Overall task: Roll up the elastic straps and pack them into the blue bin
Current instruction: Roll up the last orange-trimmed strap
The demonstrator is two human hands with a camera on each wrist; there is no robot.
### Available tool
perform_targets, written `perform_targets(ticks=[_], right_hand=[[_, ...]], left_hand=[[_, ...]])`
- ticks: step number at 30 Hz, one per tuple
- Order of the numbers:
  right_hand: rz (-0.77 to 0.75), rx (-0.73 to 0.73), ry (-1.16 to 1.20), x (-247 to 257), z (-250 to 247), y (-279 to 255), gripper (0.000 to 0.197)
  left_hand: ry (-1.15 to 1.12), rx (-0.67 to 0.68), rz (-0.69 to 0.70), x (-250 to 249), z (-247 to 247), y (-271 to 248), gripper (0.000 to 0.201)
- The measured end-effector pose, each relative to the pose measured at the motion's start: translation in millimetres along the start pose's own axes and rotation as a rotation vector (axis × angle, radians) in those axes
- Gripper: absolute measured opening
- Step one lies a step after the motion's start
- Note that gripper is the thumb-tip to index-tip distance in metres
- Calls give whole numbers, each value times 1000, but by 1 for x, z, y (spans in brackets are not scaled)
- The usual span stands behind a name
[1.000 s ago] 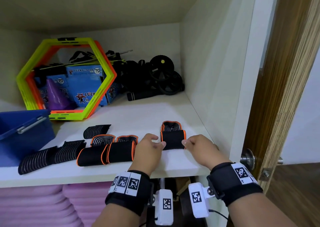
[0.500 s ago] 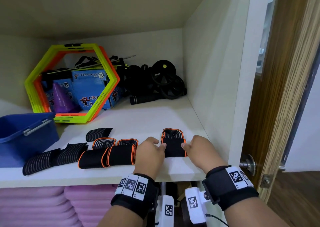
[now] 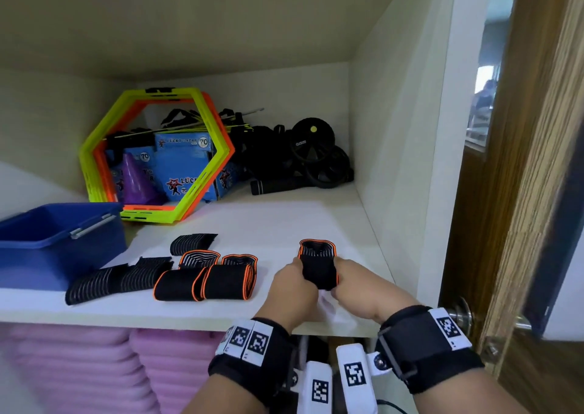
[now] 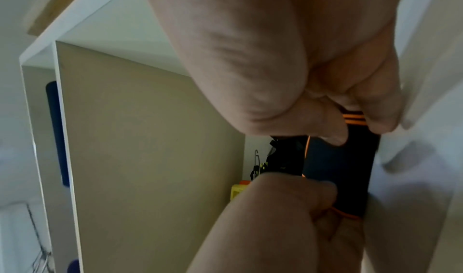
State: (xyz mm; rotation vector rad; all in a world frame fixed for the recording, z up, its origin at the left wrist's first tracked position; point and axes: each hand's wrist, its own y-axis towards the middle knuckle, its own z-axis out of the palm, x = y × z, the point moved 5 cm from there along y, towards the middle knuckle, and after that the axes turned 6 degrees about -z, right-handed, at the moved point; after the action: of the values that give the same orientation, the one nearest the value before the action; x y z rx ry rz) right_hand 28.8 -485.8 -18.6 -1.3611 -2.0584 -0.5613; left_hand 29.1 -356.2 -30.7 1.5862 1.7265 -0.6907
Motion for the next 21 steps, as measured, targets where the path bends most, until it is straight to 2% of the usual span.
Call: perform_targets(ticks=[3, 6, 7, 9, 12, 17, 21], right_hand=[[4, -62, -112, 4, -11, 2, 34], [15, -120, -222, 8, -24, 5, 33], [20, -119, -240, 10, -25, 6, 29], [34, -112, -313, 12, -26, 11, 7], [47, -77, -380, 16, -24, 22, 20], [27, 4, -485, 35, -21, 32, 5], [11, 63, -533, 55, -15, 44, 25]], left_hand=[[126, -15, 10, -1, -9, 1, 25], [238, -68, 20, -1, -18, 0, 12], [269, -80, 19, -2, -21, -1, 11], [297, -124, 31, -4, -30, -4, 15], [292, -229, 35, -8, -59, -14, 22], [358, -467, -25, 10, -137, -29, 18], [464, -406, -78, 46, -174, -33, 11]])
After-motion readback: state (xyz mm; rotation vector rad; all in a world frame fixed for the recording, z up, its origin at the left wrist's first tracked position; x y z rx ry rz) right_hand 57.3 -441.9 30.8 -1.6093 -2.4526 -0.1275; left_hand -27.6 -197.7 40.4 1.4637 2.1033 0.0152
